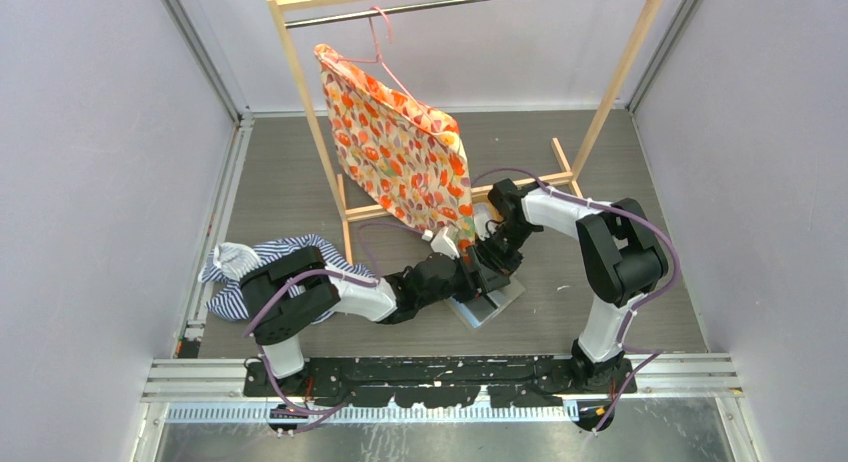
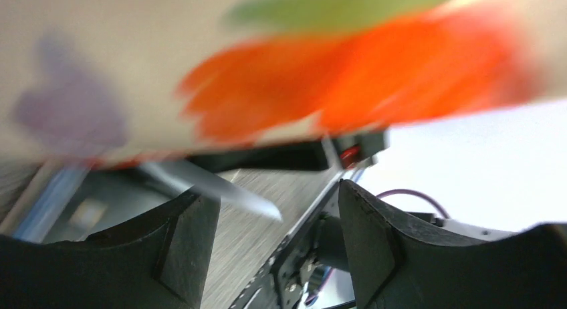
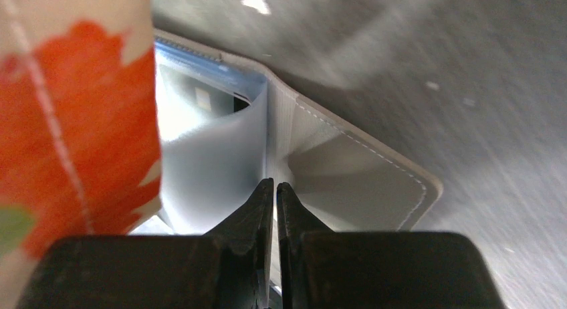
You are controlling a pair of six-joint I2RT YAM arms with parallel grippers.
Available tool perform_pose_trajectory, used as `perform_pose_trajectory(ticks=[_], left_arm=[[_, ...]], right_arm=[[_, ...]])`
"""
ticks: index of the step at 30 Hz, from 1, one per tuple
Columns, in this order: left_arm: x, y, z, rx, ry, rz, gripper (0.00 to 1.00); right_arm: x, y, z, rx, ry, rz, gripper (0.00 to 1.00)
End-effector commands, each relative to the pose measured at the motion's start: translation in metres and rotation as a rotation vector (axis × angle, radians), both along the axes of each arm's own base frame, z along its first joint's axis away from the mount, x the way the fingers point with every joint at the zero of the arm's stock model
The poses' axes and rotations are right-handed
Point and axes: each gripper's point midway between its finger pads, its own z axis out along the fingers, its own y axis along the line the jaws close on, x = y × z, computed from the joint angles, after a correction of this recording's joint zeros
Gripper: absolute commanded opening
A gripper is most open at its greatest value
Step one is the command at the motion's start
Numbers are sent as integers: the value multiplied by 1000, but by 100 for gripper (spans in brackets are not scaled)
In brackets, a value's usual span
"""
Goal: Put the credit cards into the card holder
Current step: Open the card holder at the center of the board.
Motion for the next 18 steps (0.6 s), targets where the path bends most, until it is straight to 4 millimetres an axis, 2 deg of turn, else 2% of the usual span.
perform_pose_trajectory(ticks=[1, 7, 10, 14, 16, 18], left_arm=[[21, -12, 77, -221, -129, 69, 66], [22, -6, 82, -208, -153, 83, 66], [19, 3, 74, -128, -159, 73, 67], [19, 17, 56, -10, -142, 65, 68], [21, 20, 45, 24, -122, 53, 68], [23, 20, 39, 29, -116, 45, 68]], right_arm=[[-12, 27, 17, 122, 84, -5, 11], [-10, 24, 17, 112, 76, -15, 12], [5, 15, 23, 102, 6, -49, 17], [28, -2, 51, 134, -151, -120, 31], [34, -8, 64, 162, -212, -144, 37], [36, -14, 76, 185, -260, -157, 39]])
